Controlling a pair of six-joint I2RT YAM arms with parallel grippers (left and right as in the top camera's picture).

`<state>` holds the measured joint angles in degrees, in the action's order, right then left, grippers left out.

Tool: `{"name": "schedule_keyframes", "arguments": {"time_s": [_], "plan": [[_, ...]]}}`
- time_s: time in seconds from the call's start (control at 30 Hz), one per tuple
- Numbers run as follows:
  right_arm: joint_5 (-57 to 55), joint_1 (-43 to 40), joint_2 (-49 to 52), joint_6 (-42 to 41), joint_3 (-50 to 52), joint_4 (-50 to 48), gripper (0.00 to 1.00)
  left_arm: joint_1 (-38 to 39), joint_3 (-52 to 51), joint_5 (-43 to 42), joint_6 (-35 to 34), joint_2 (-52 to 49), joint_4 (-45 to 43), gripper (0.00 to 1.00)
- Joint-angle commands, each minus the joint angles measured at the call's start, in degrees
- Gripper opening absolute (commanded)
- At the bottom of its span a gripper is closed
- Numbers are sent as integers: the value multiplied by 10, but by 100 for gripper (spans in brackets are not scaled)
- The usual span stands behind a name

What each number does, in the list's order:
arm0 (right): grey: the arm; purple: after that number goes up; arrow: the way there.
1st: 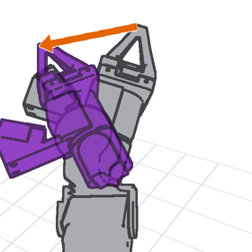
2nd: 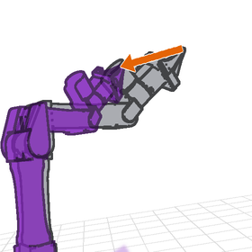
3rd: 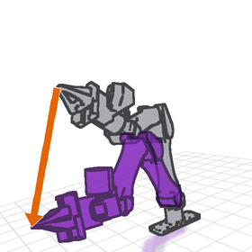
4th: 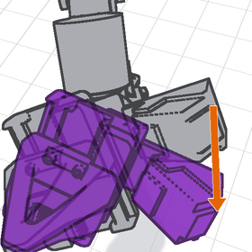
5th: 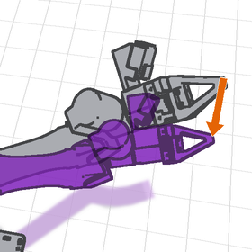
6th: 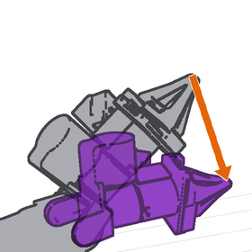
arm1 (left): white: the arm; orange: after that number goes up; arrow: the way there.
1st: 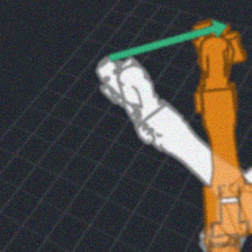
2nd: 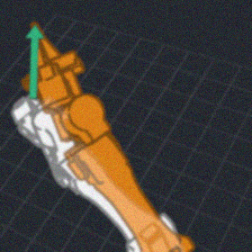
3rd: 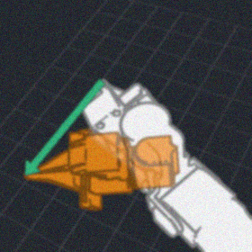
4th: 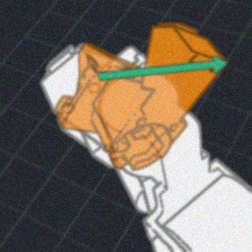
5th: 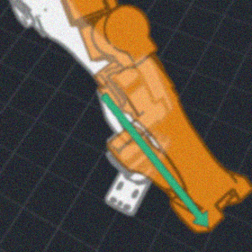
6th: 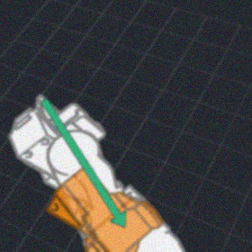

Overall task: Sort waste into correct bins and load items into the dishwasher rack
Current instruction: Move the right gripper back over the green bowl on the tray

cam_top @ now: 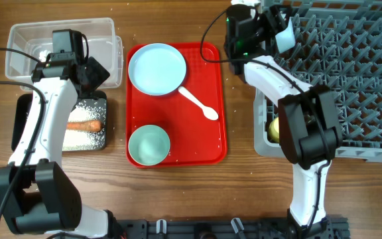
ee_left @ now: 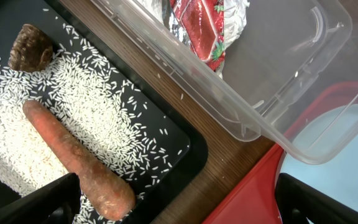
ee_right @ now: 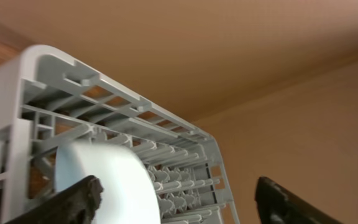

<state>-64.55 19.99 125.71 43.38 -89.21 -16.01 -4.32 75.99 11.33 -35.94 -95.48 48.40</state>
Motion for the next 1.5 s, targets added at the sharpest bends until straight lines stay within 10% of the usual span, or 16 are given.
{"name": "schedule_keyframes", "arguments": {"time_s": [0.0,0.43,0.57,0.77,0.97,1.47], "plan": [[-4,22,12,2,-3,-2,88,-5,-3,7,-5,-4,0,100],[-4,172,-82,-264,-3,149,93,-5,-3,7,-5,-4,0,100],[238,219,-157,-540,-3,410,92,-5,-3,7,-5,-4,0,100],[705,222,-191,-616,-1,567,82,-5,-3,7,-5,-4,0,100],[747,224,-190,-808,101,541,67,-5,-3,7,-5,-4,0,100],[757,273,-163,-873,195,438,38,-5,-3,7,-5,-4,0,100]]}}
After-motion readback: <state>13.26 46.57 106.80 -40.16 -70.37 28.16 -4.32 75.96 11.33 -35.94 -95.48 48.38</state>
